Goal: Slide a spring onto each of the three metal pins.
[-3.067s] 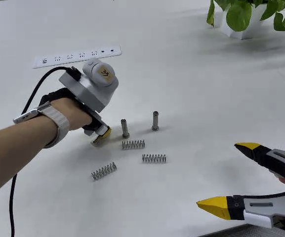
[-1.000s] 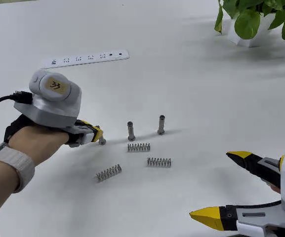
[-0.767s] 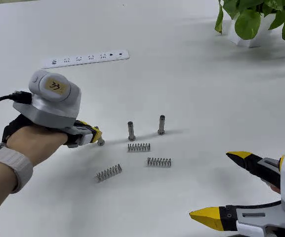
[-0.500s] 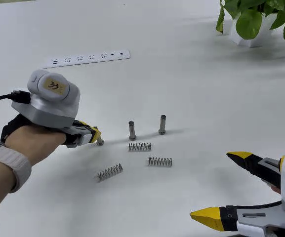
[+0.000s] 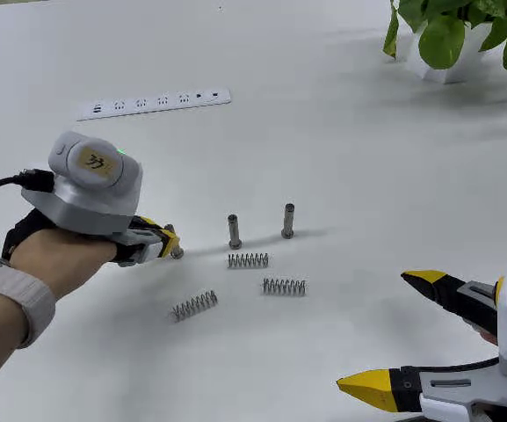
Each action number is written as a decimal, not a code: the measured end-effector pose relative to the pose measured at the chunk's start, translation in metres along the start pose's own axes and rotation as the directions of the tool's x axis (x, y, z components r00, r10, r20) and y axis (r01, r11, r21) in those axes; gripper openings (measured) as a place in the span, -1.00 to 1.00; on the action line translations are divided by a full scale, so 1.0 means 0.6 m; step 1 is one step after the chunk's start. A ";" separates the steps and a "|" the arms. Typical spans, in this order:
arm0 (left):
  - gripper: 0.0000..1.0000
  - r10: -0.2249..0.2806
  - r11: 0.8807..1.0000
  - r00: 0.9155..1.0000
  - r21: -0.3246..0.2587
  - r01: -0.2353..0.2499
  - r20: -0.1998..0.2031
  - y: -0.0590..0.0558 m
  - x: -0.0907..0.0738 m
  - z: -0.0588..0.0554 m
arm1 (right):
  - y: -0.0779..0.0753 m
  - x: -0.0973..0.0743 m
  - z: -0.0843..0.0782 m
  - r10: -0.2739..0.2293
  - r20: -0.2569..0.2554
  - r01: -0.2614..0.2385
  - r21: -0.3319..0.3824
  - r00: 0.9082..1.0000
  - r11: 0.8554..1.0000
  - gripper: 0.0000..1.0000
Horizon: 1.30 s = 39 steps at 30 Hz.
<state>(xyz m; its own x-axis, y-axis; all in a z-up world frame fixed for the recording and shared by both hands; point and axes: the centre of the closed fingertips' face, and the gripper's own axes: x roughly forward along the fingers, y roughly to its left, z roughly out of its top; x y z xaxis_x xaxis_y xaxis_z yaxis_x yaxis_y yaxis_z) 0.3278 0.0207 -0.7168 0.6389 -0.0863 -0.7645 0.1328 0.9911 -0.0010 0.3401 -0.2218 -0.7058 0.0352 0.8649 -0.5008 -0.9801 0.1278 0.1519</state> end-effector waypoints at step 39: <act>0.32 -0.006 0.995 0.993 -0.102 0.018 0.115 -0.019 -0.022 -0.025 | -0.011 -0.002 0.010 -0.004 -0.005 0.004 -0.028 1.000 1.000 0.98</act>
<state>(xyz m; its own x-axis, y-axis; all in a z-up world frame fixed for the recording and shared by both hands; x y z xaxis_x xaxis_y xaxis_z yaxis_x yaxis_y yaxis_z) 0.3066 0.0122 -0.7168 0.7212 -0.1034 -0.6849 0.0665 0.9946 -0.0802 0.3479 -0.2206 -0.7013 0.0381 0.8621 -0.5053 -0.9850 0.1176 0.1265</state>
